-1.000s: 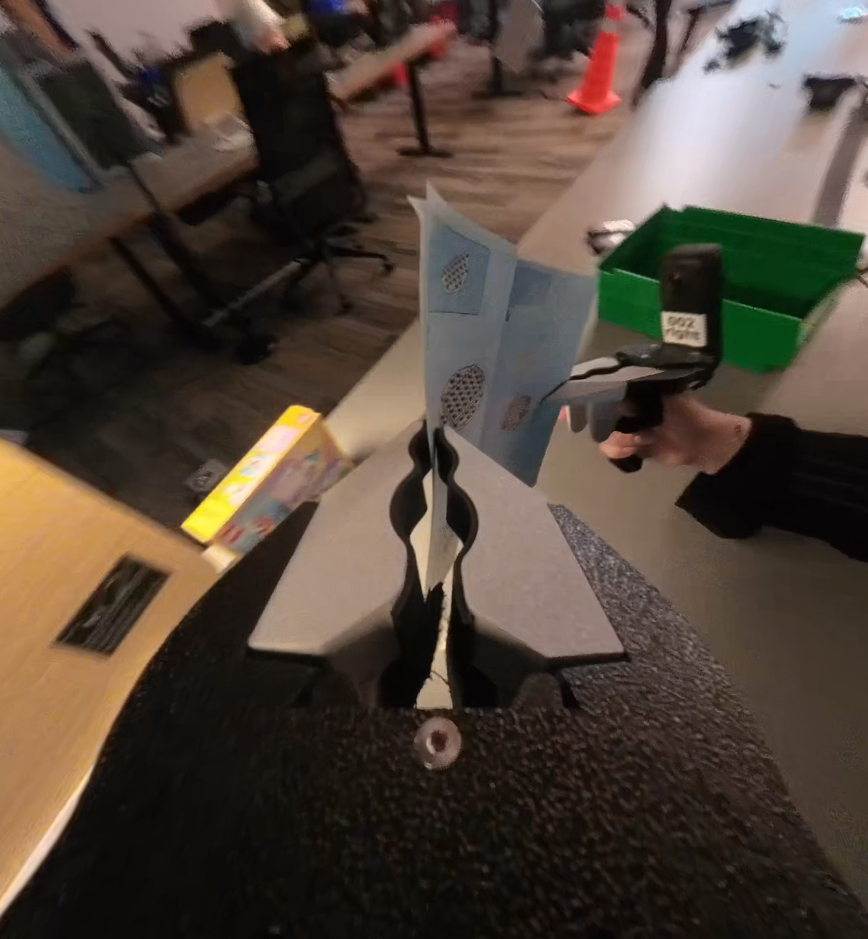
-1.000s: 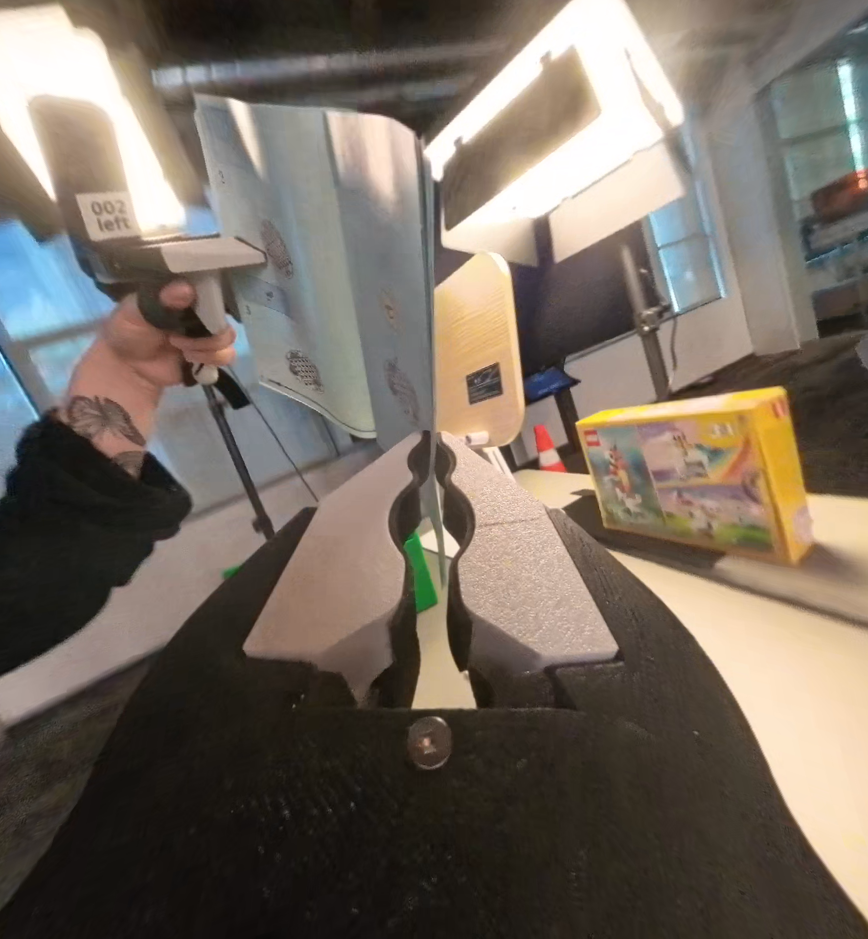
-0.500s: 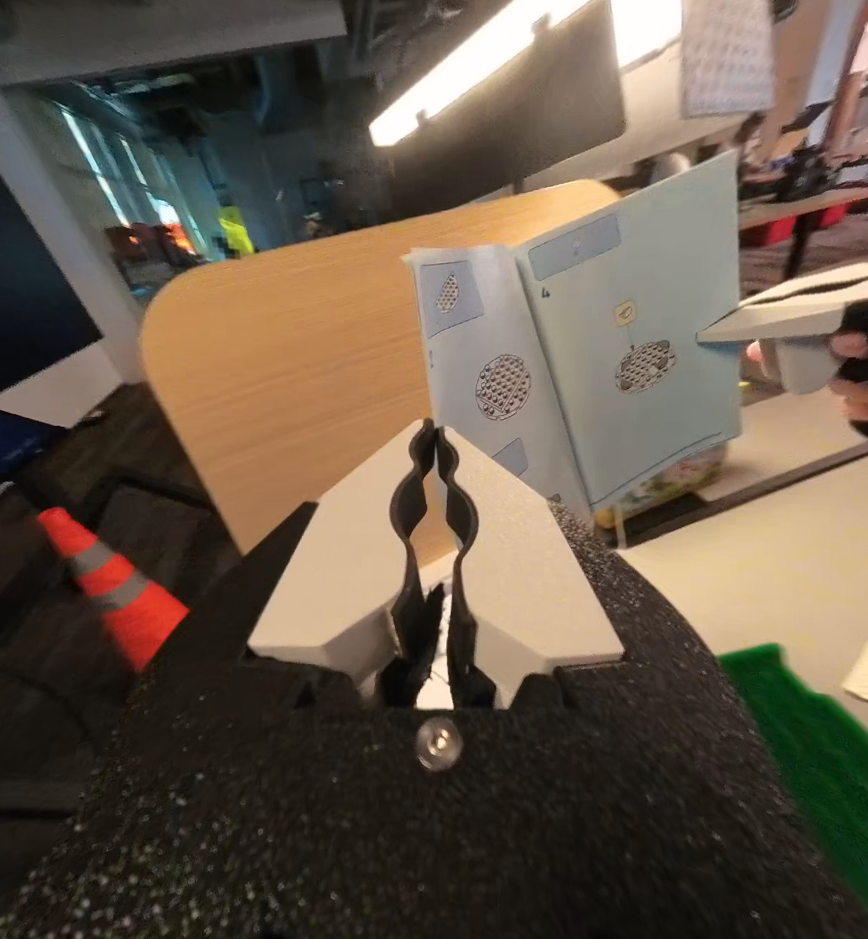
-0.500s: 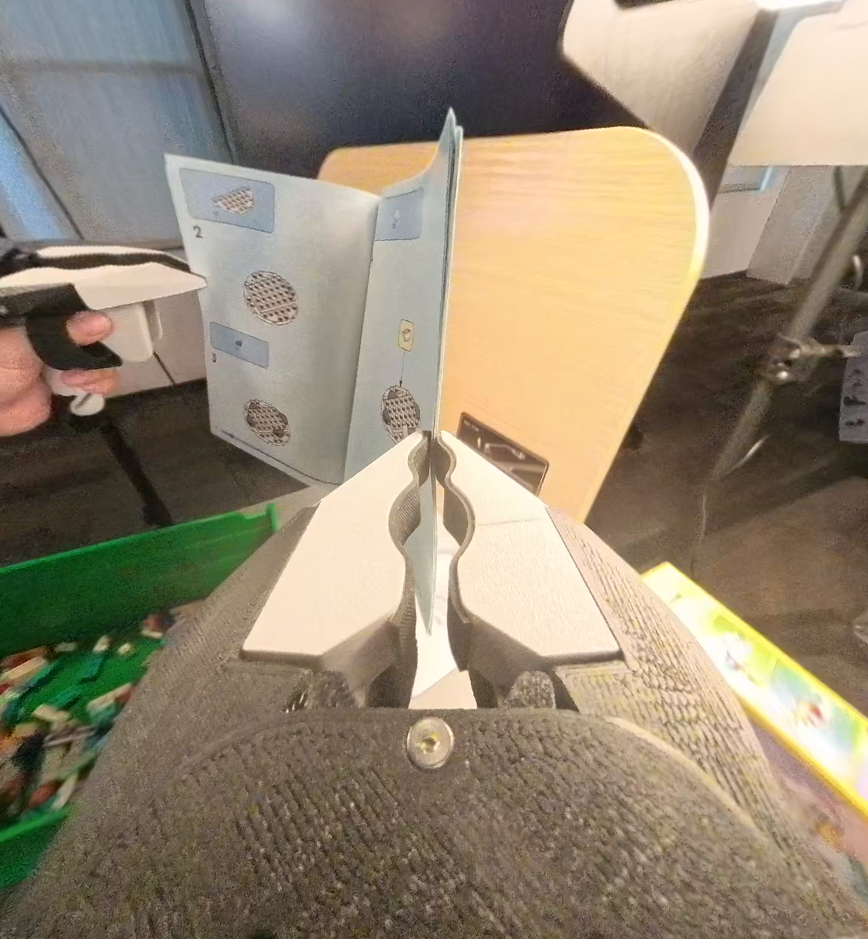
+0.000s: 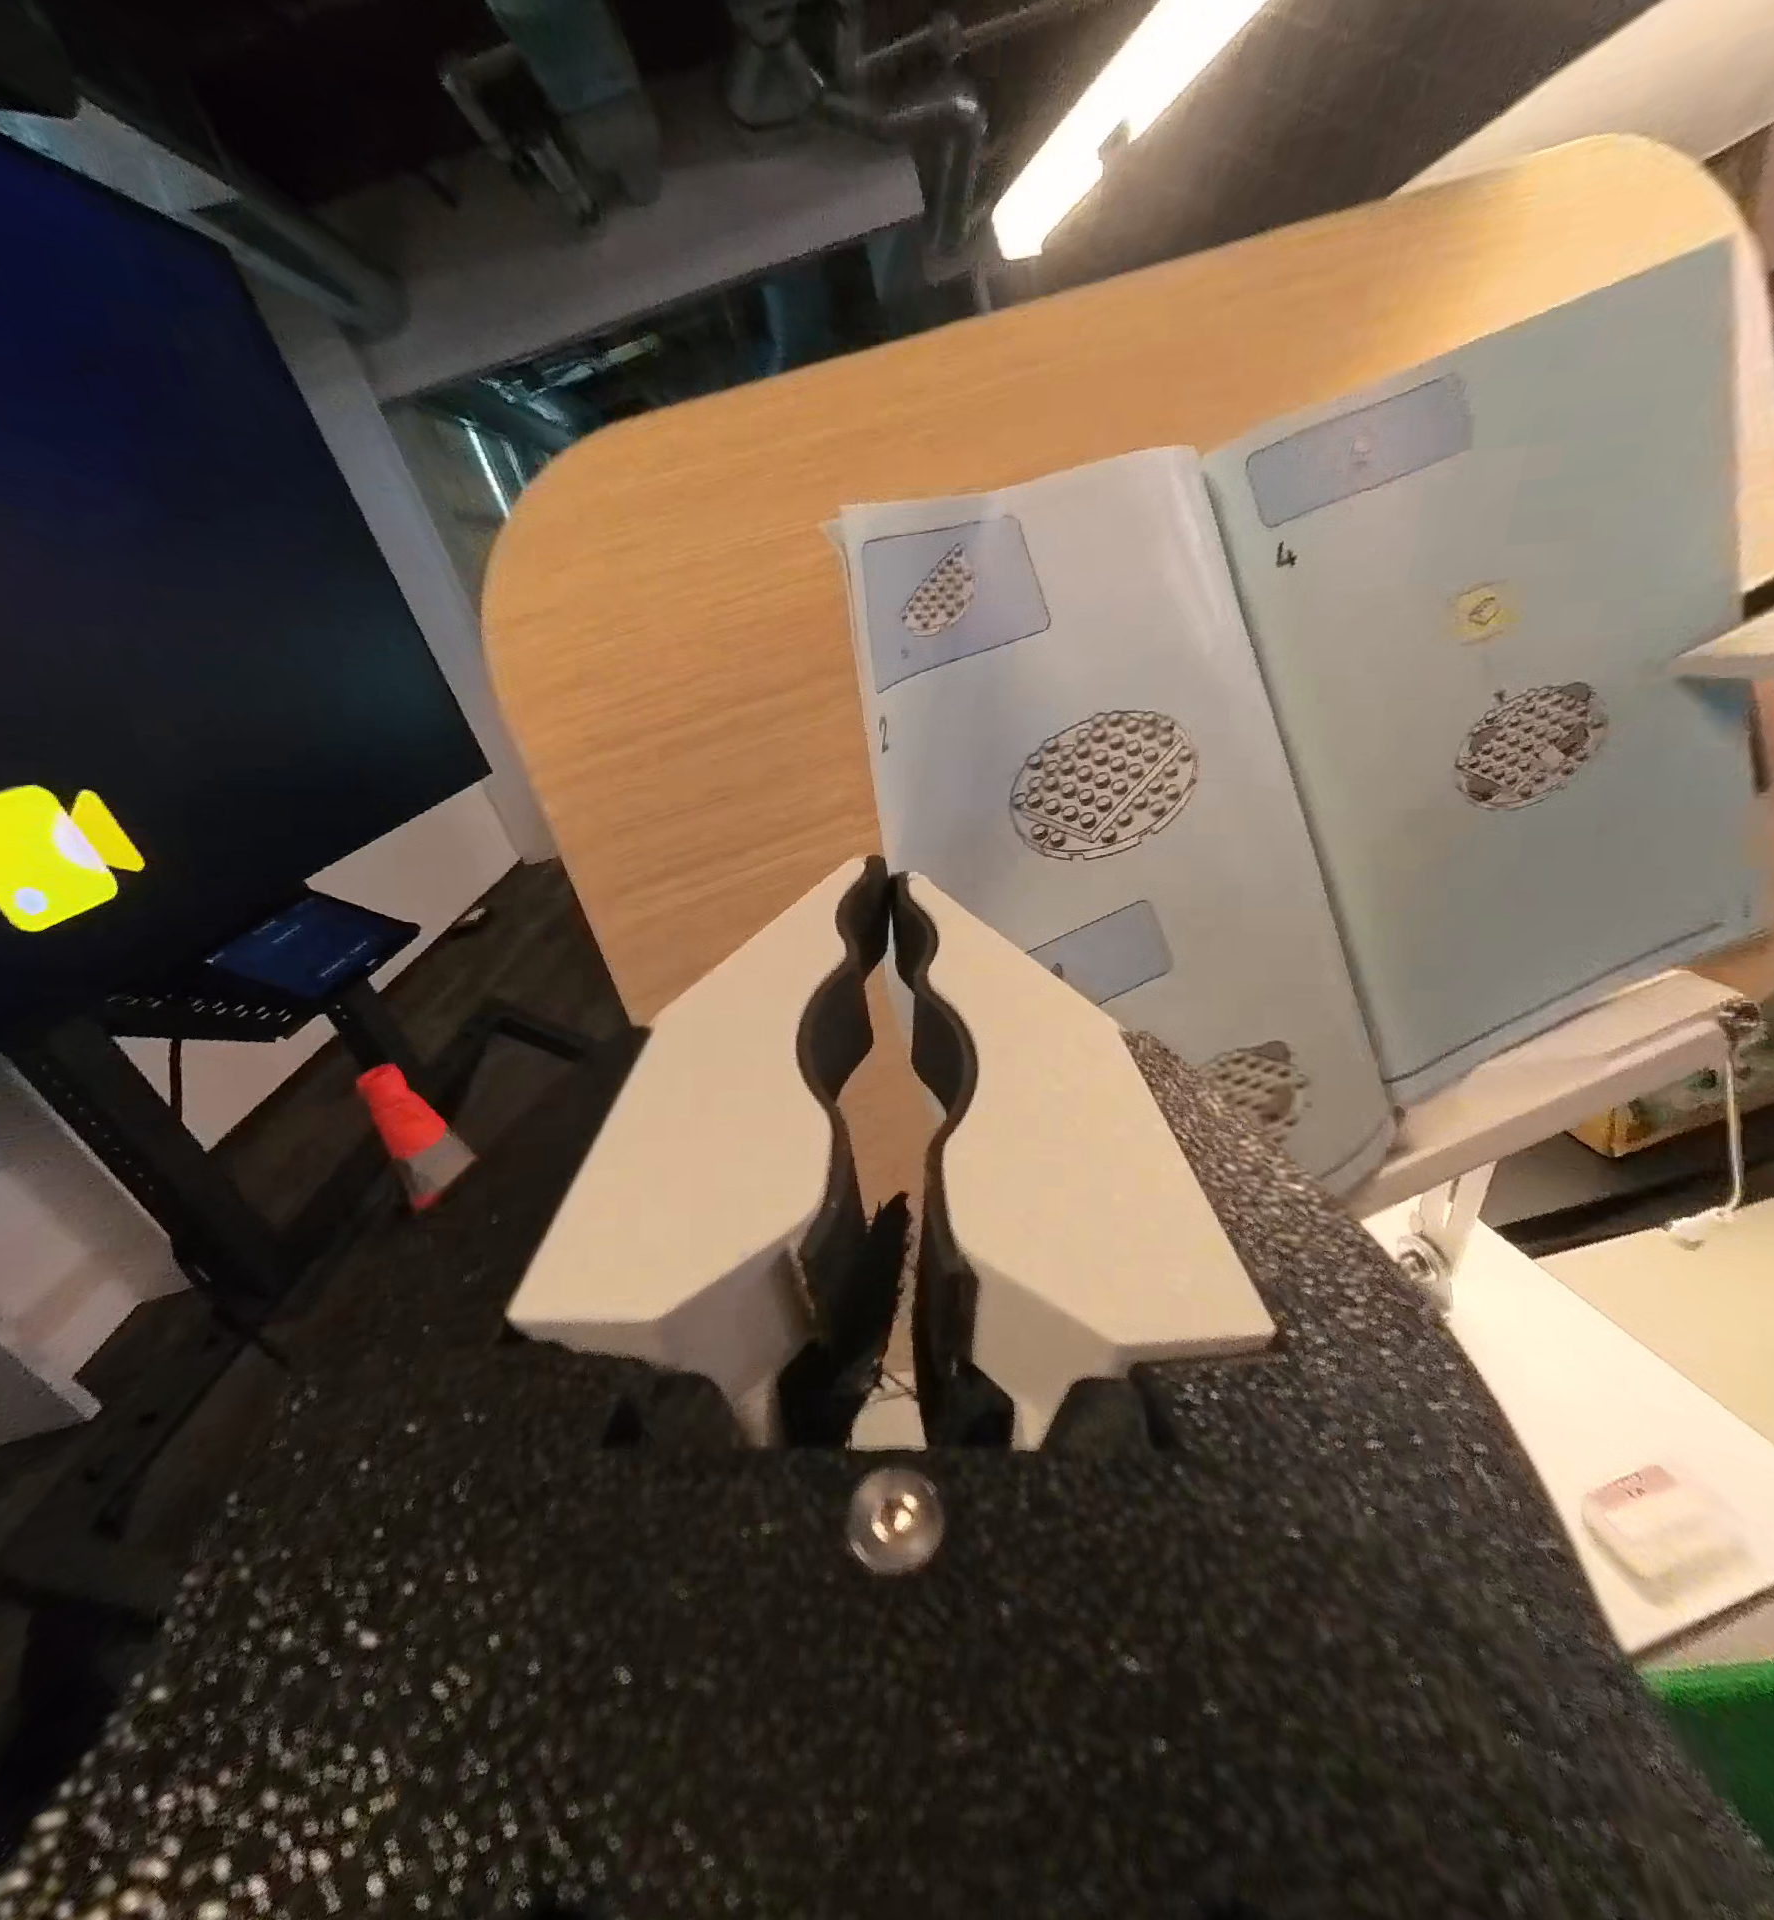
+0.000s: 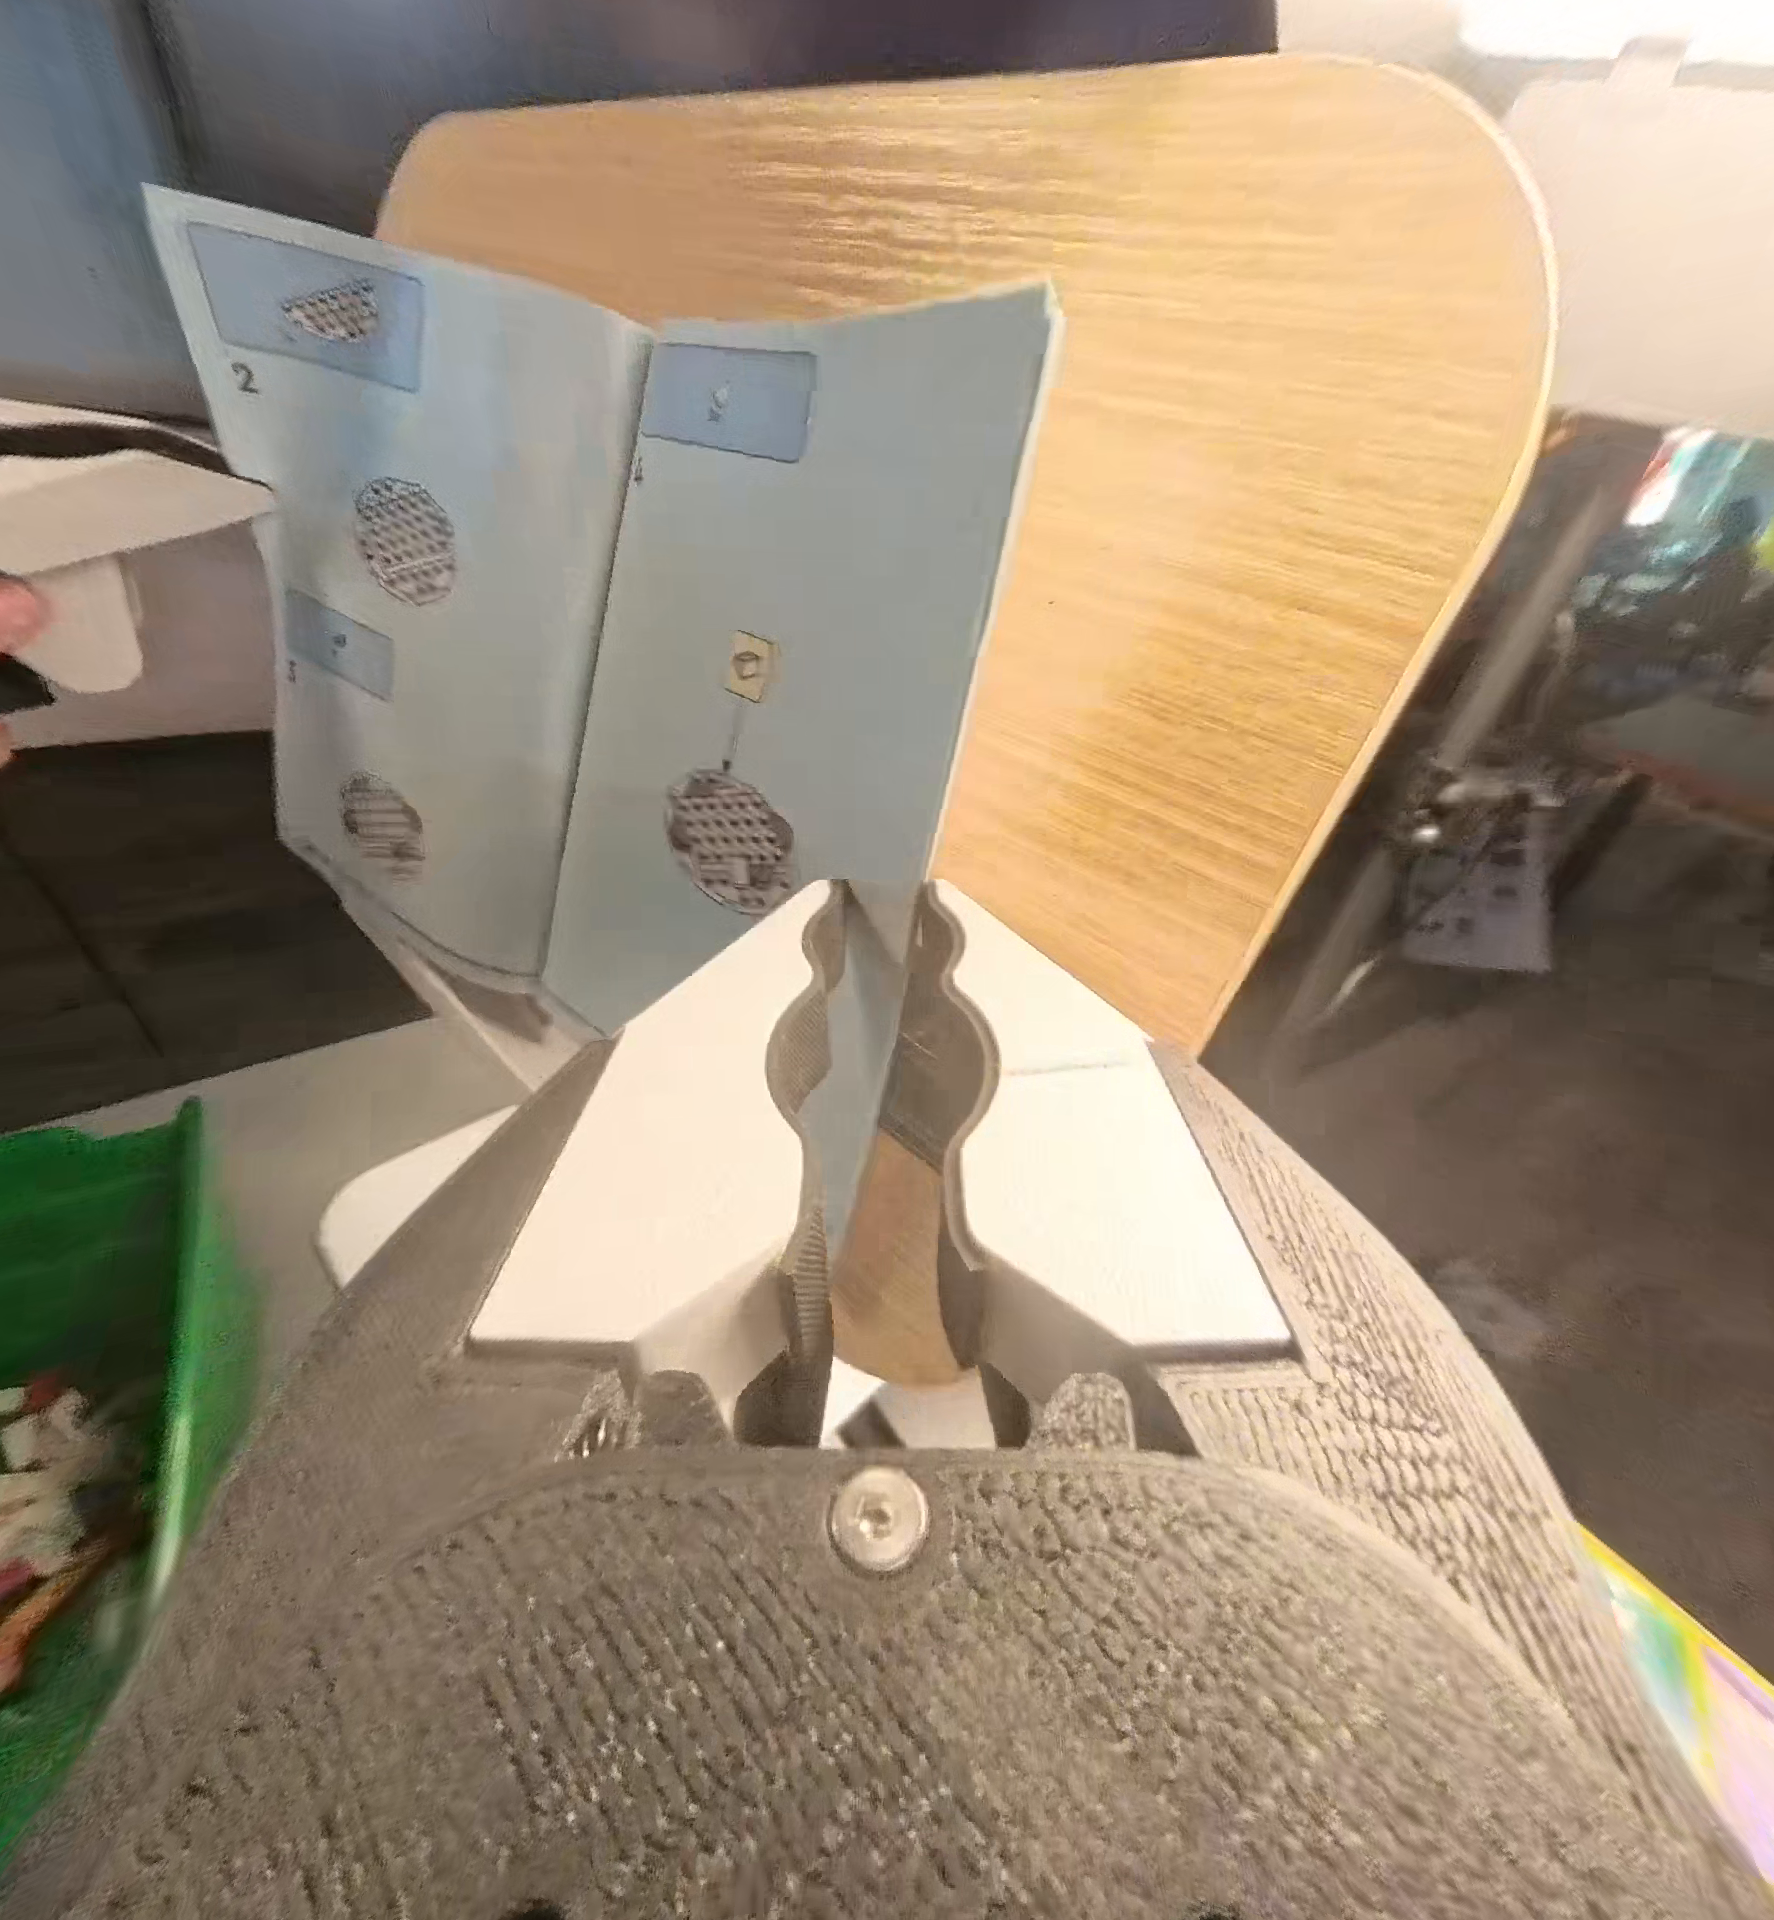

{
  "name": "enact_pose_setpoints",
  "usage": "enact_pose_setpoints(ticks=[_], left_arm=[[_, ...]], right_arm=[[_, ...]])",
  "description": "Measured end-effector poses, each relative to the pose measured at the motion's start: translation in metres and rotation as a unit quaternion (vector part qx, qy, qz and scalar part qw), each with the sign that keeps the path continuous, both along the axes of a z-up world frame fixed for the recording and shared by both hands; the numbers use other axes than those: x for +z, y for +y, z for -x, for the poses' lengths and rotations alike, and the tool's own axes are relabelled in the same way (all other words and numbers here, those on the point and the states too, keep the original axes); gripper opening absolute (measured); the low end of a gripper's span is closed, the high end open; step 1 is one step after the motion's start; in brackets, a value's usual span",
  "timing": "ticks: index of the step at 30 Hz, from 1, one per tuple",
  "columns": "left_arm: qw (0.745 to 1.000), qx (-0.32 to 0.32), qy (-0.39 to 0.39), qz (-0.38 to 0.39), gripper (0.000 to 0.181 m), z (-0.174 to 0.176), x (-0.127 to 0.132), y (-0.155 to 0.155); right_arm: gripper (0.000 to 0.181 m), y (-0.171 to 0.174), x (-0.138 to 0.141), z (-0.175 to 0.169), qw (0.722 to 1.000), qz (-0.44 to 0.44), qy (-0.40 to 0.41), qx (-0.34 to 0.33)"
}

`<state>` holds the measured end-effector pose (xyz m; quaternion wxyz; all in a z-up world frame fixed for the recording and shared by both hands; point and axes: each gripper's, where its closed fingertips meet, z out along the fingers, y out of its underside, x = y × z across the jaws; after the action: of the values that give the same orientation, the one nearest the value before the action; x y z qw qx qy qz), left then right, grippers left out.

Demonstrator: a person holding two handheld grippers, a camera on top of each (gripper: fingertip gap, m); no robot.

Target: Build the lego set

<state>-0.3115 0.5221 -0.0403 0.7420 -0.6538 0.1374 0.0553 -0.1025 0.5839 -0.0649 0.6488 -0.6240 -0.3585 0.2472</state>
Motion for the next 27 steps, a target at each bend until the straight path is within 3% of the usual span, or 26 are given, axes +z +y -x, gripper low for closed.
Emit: enact_pose_setpoints(ticks=[6, 7, 9, 11, 13, 15, 17, 20, 27], left_arm=[[0.999, 0.030, -0.016, 0.011, 0.000, 0.008, -0.004, 0.005], [0.999, 0.029, -0.014, 0.008, 0.000, 0.007, -0.003, 0.005], [0.999, 0.034, -0.004, 0.006, 0.000, 0.007, -0.001, 0.007], [0.999, 0.036, 0.006, 0.014, 0.000, 0.005, -0.003, 0.011], [0.999, 0.046, 0.011, 0.027, 0.000, 0.006, -0.008, 0.015], [0.997, 0.070, -0.001, 0.035, 0.004, 0.011, -0.013, 0.015], [0.991, 0.130, -0.020, 0.029, 0.029, 0.030, -0.015, 0.008], [0.983, 0.153, -0.101, 0.010, 0.058, 0.048, -0.021, -0.011], [0.931, 0.142, -0.327, 0.080, 0.075, 0.073, -0.082, -0.022]], right_arm=[[0.016, 0.002, 0.023, -0.054, 0.979, -0.109, 0.038, -0.170], [0.011, -0.011, 0.034, -0.051, 0.974, -0.150, 0.050, -0.165], [0.002, -0.054, 0.044, -0.010, 0.968, -0.242, 0.025, -0.067], [0.000, -0.083, 0.024, 0.046, 0.952, -0.296, -0.079, 0.020], [0.000, -0.082, -0.011, 0.090, 0.939, -0.279, -0.190, 0.064], [0.000, -0.072, -0.032, 0.117, 0.939, -0.240, -0.233, 0.084], [0.000, -0.059, -0.040, 0.132, 0.944, -0.209, -0.244, 0.080], [0.000, -0.047, -0.045, 0.142, 0.953, -0.168, -0.241, 0.079], [0.000, -0.046, -0.051, 0.145, 0.955, -0.144, -0.237, 0.105]])
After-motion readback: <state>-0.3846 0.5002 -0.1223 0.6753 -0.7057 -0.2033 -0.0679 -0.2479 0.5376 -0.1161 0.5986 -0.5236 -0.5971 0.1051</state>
